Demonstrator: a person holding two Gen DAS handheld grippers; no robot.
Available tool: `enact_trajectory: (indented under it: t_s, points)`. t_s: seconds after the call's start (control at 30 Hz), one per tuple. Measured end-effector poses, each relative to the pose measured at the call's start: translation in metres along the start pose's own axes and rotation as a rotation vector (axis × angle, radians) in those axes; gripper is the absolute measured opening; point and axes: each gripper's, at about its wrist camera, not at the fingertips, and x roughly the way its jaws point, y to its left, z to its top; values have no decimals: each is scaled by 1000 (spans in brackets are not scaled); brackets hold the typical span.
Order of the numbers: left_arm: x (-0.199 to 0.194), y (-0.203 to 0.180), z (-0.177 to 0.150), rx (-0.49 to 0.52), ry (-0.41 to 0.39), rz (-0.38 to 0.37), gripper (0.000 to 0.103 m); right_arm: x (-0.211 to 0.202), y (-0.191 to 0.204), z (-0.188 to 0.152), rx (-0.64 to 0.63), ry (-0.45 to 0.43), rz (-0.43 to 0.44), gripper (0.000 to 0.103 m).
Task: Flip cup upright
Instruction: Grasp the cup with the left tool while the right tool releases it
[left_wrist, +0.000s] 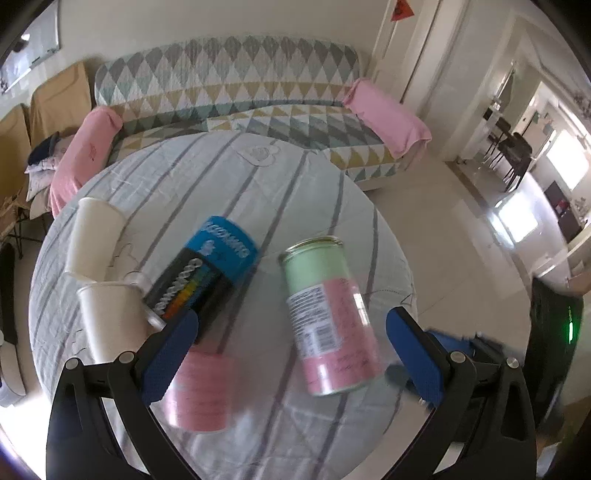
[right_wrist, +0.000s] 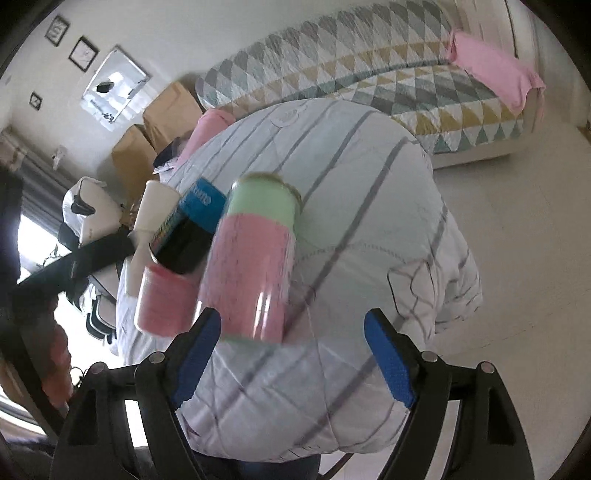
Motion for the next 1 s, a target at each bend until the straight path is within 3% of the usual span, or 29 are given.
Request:
enact_trajectory:
  t_s: [0.4,0.73,0.93,1.0]
  points:
    - [77,-26,21,-54,173,90,103,6,21,-31,-45,-142,-21,81]
    - [107,-29,24,-46,248,44,101,29,29,-29,-68,-168,-51,82]
    - [115,-28,26,-35,273,29,71,36,32,-32,-99,-168,-70,82]
    - [113,-28,27,-34,265,12,71,37,31,-32,-88,-167,-61,82]
